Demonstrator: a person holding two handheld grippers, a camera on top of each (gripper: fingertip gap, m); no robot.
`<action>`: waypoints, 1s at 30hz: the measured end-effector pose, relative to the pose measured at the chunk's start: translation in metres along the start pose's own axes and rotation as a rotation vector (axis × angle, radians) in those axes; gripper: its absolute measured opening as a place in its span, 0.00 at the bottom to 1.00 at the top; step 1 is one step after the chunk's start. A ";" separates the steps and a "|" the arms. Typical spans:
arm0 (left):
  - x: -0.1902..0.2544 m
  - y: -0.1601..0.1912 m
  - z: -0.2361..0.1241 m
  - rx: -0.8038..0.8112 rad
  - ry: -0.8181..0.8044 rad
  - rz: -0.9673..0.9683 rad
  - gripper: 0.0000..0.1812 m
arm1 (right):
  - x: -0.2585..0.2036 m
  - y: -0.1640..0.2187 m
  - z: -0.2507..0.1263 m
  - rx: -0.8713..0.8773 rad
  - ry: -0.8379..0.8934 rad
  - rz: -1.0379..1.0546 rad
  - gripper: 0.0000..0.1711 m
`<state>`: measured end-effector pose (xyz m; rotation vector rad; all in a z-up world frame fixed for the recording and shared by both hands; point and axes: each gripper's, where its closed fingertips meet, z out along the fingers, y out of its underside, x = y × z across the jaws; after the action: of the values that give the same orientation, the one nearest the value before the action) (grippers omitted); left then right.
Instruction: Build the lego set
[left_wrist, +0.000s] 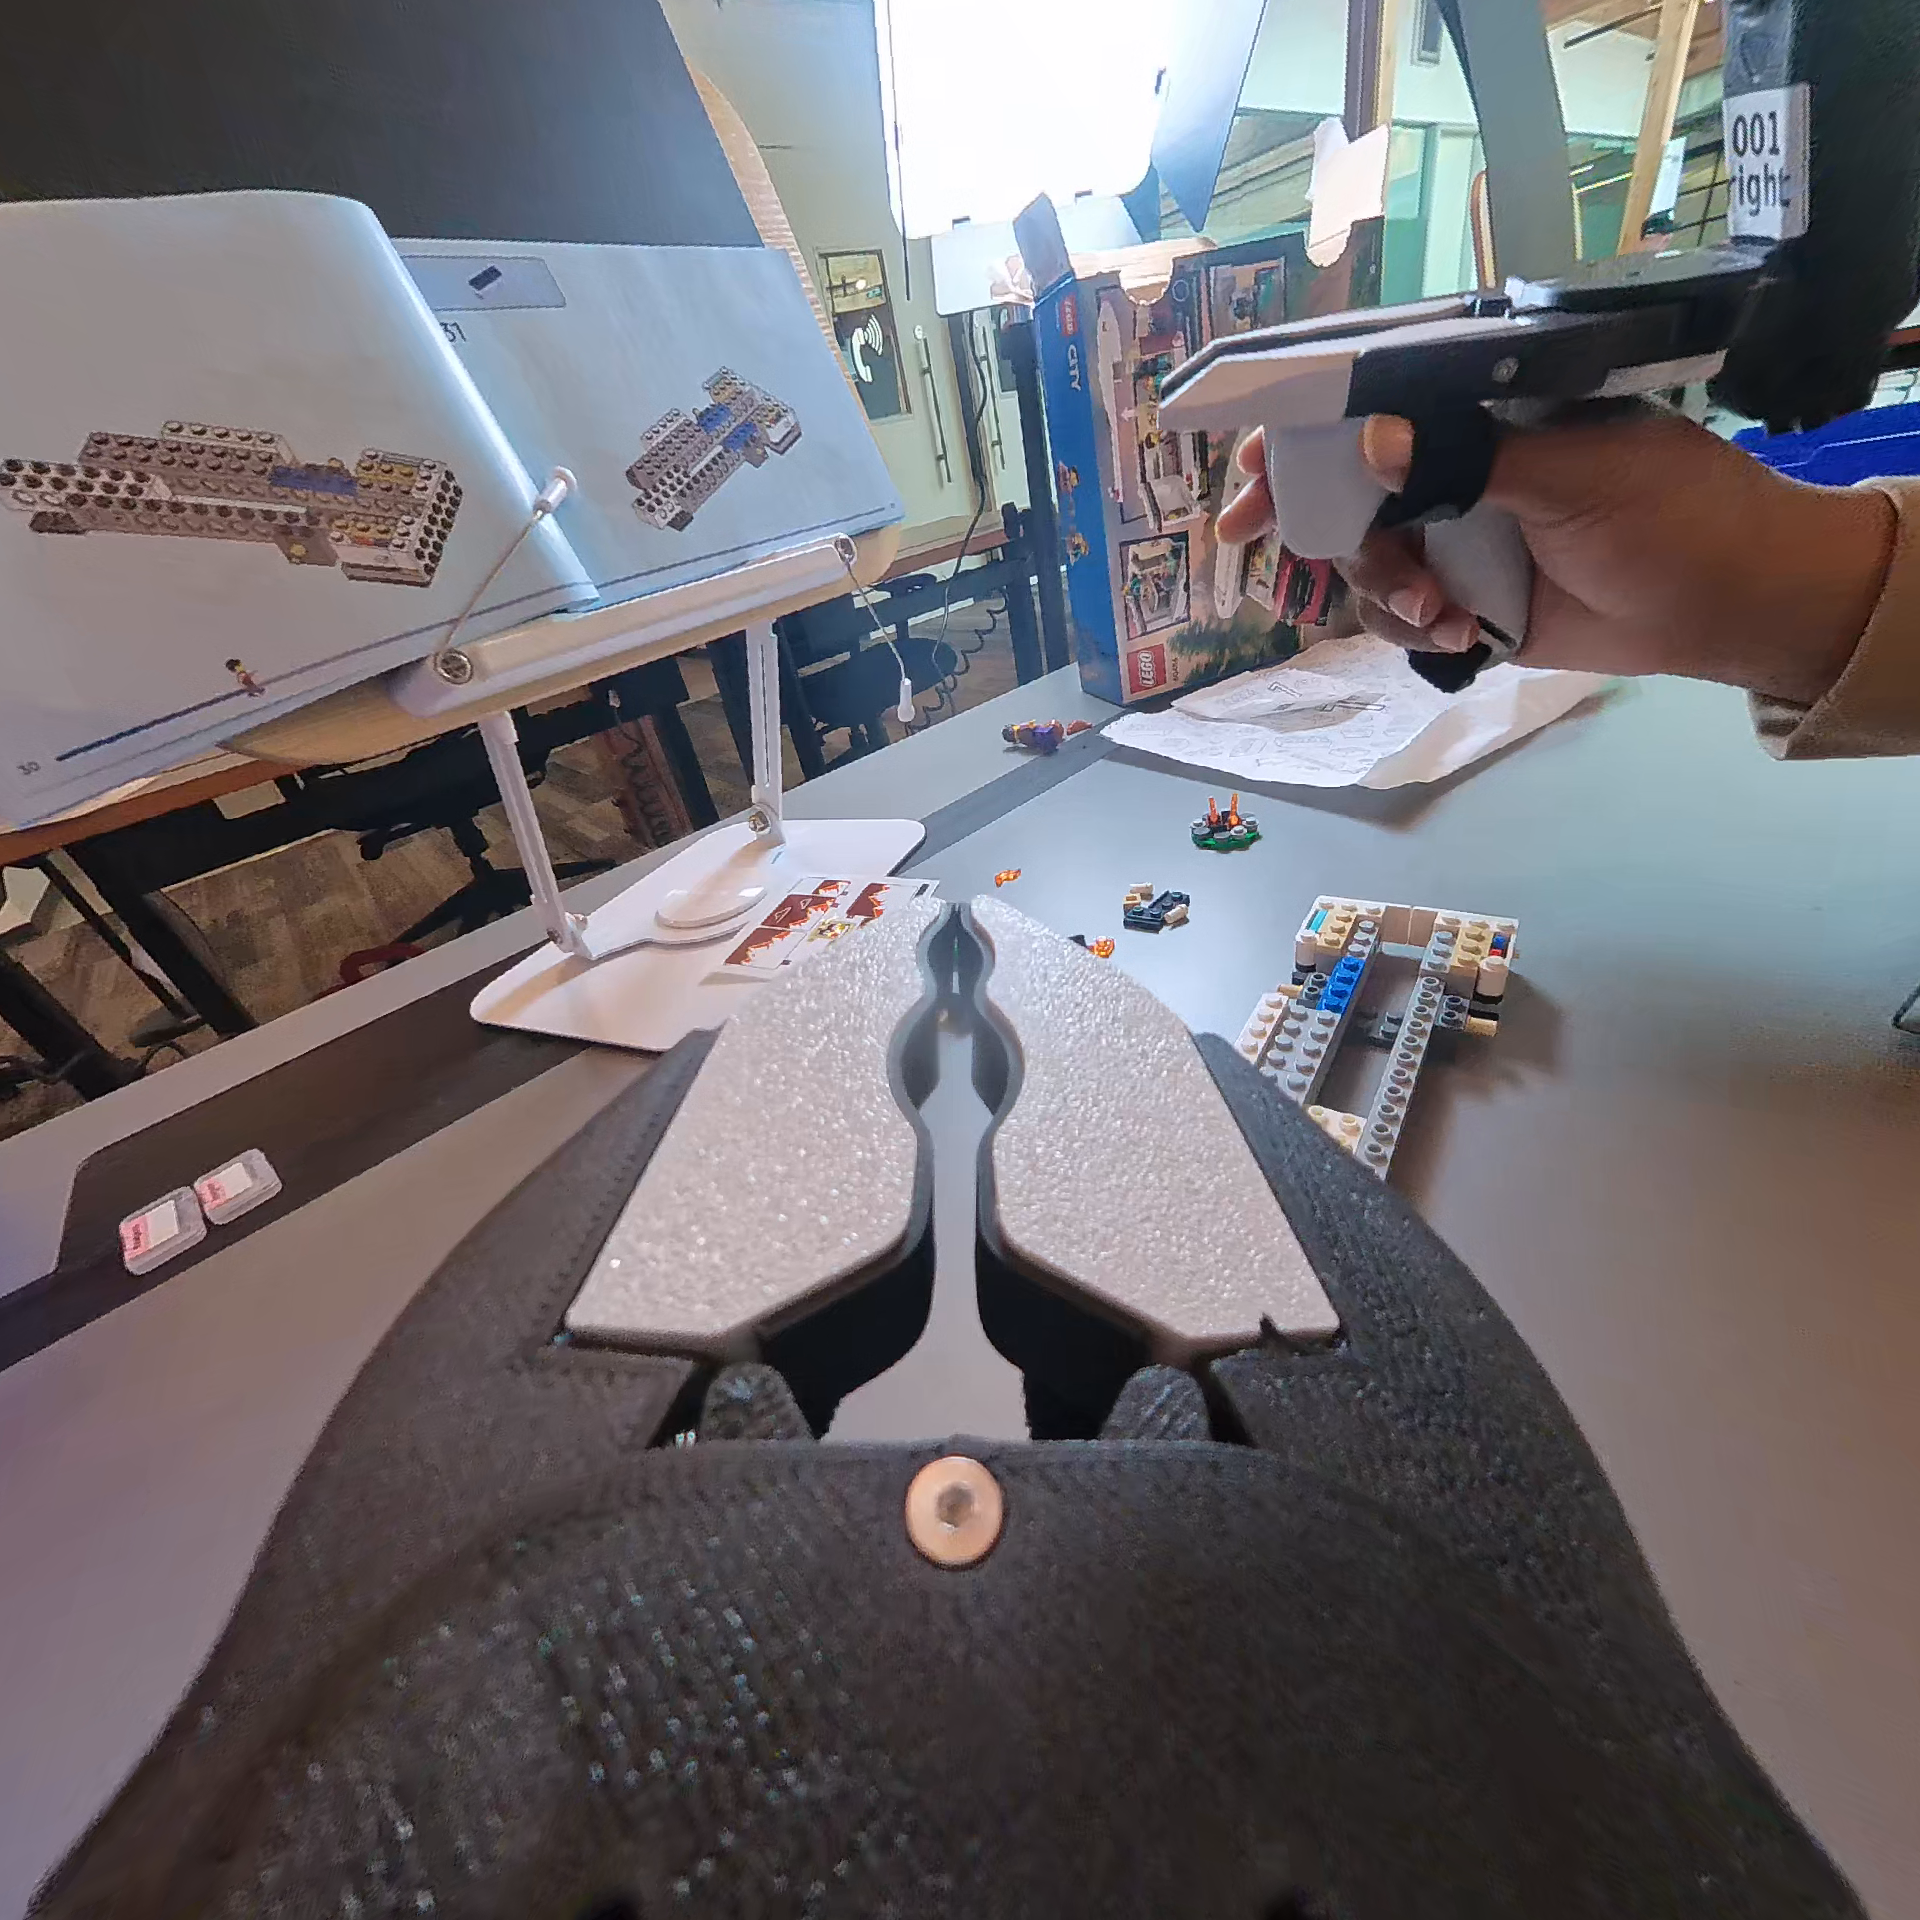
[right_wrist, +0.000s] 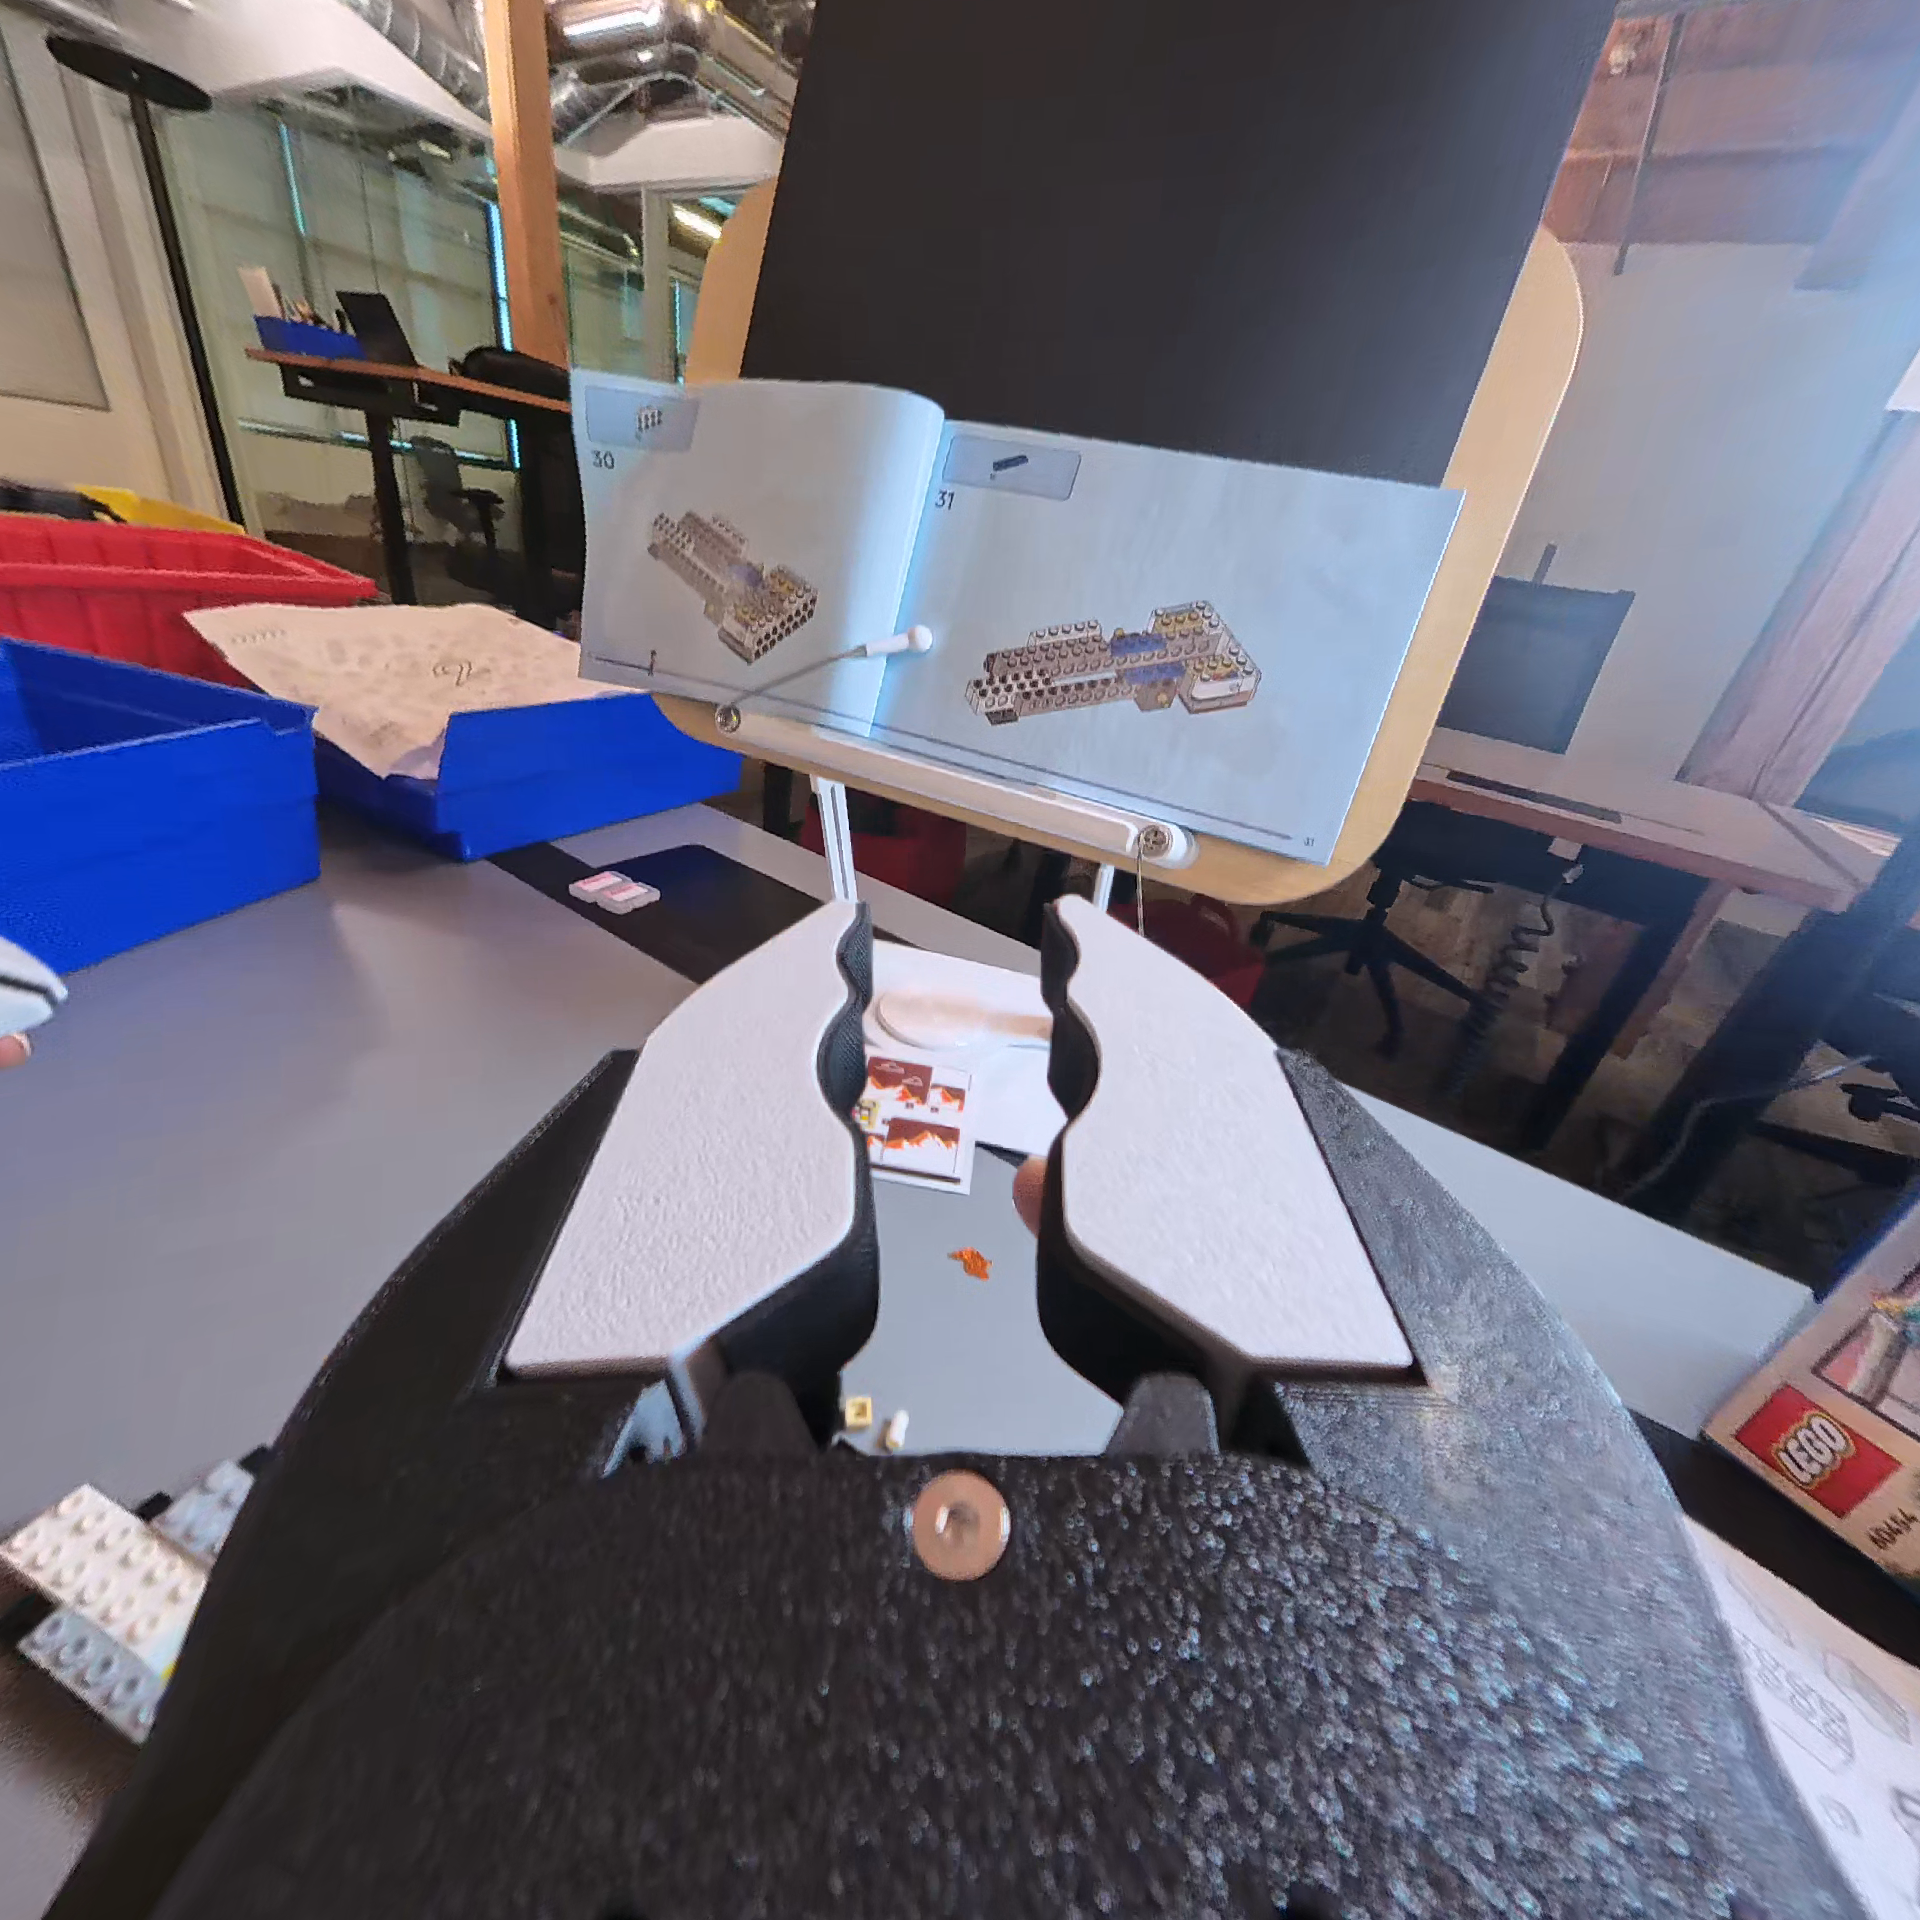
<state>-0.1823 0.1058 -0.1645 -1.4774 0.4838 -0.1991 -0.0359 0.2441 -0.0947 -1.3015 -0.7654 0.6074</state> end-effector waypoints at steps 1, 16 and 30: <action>0.000 0.001 0.000 -0.002 -0.002 0.002 0.00 | 0.000 -0.004 0.003 0.008 0.000 0.005 0.18; -0.003 0.005 0.000 -0.013 -0.012 0.016 0.00 | -0.006 -0.056 0.071 0.111 -0.005 -0.032 0.15; -0.006 0.013 0.002 -0.038 -0.011 -0.013 0.00 | -0.001 -0.071 0.160 0.086 0.026 -0.064 0.15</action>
<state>-0.1895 0.1112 -0.1760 -1.5186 0.4716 -0.1924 -0.1639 0.3283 -0.0103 -1.1995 -0.7493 0.5647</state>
